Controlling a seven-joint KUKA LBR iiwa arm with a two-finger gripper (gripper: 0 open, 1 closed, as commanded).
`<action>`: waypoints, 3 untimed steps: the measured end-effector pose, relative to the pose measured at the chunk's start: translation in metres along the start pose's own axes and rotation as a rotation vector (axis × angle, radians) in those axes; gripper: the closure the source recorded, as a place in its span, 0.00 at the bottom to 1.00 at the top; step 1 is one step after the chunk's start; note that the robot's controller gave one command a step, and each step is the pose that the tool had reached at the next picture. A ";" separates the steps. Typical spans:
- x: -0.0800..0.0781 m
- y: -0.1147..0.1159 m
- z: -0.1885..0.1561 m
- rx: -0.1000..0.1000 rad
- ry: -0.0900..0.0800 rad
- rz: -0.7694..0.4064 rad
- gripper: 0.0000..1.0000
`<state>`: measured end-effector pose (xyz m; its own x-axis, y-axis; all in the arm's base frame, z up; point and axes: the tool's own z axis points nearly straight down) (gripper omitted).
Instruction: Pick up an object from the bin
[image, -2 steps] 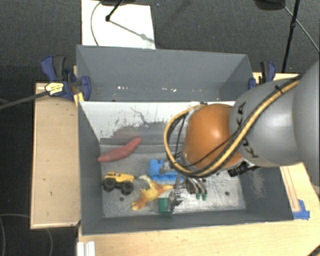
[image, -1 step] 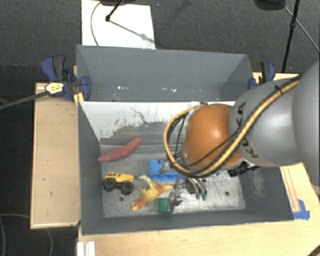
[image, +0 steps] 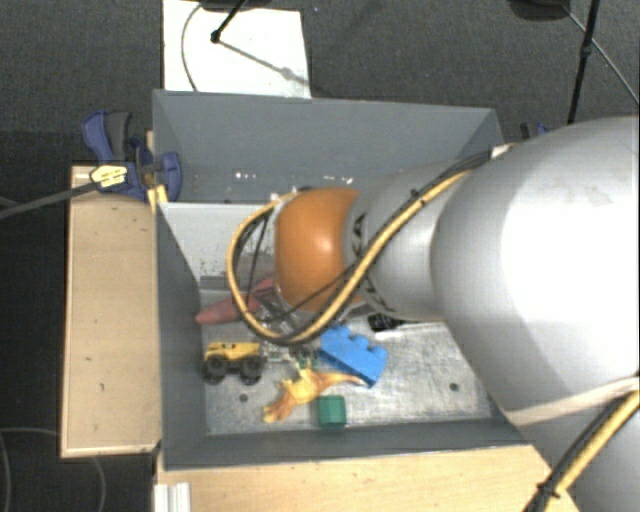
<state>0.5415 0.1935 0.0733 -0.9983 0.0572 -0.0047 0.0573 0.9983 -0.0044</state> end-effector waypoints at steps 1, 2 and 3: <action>0.000 0.000 0.000 0.000 0.000 0.001 1.00; 0.013 0.025 -0.210 -0.005 0.004 -0.054 1.00; 0.013 0.027 -0.231 -0.007 -0.002 -0.060 1.00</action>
Offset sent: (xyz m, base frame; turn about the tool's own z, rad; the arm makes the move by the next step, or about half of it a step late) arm -0.0137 0.0282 0.2284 -0.0537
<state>0.5291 0.2221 0.3040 -1.0000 -0.0030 -0.0062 -0.0030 1.0000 0.0024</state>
